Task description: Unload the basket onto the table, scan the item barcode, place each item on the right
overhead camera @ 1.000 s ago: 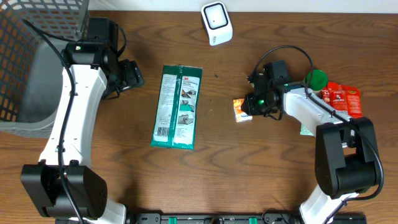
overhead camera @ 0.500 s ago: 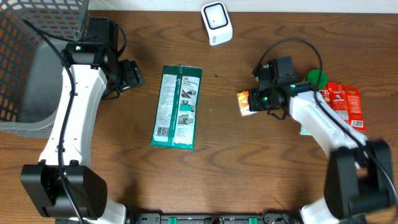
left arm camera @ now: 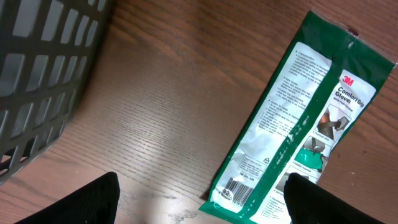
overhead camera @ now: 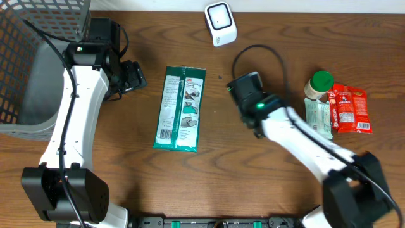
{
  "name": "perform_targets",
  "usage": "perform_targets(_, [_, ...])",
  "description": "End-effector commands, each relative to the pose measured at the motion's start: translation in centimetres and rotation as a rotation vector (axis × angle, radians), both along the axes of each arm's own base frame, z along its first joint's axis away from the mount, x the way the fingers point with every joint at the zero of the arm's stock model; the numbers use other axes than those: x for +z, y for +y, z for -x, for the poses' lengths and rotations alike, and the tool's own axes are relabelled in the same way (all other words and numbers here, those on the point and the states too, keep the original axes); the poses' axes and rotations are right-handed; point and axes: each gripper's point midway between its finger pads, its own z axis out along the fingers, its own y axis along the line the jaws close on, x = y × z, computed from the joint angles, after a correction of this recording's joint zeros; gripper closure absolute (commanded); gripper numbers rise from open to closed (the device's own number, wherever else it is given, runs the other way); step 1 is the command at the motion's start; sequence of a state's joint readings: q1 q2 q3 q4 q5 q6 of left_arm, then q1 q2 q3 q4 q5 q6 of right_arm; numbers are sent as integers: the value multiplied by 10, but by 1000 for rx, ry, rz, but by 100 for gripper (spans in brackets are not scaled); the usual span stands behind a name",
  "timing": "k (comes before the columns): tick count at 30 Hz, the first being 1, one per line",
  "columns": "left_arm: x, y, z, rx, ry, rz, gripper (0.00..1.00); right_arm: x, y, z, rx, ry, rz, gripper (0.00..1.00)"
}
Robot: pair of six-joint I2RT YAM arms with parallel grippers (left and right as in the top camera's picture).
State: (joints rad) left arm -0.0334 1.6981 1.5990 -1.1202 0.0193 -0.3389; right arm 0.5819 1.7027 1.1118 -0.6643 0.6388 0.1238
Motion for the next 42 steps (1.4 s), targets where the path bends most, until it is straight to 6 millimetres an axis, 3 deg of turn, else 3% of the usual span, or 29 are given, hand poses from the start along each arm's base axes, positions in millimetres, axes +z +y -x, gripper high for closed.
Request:
perform_targets(1, [6, 4, 1, 2, -14, -13, 15, 0, -9, -5, -3, -79, 277, 99])
perform_targets(8, [6, 4, 1, 2, -14, -13, 15, -29, 0, -4, 33, -59, 385, 98])
perform_targets(26, [6, 4, 1, 2, -14, -13, 15, -47, 18, 1, 72, 2, 274, 88])
perform_targets(35, [6, 4, 1, 2, -14, -13, 15, -53, 23, 3, 82, 28, 237, 78])
perform_targets(42, [6, 4, 1, 2, -14, -13, 15, -52, 26, 2, 84, 24, 217, 60])
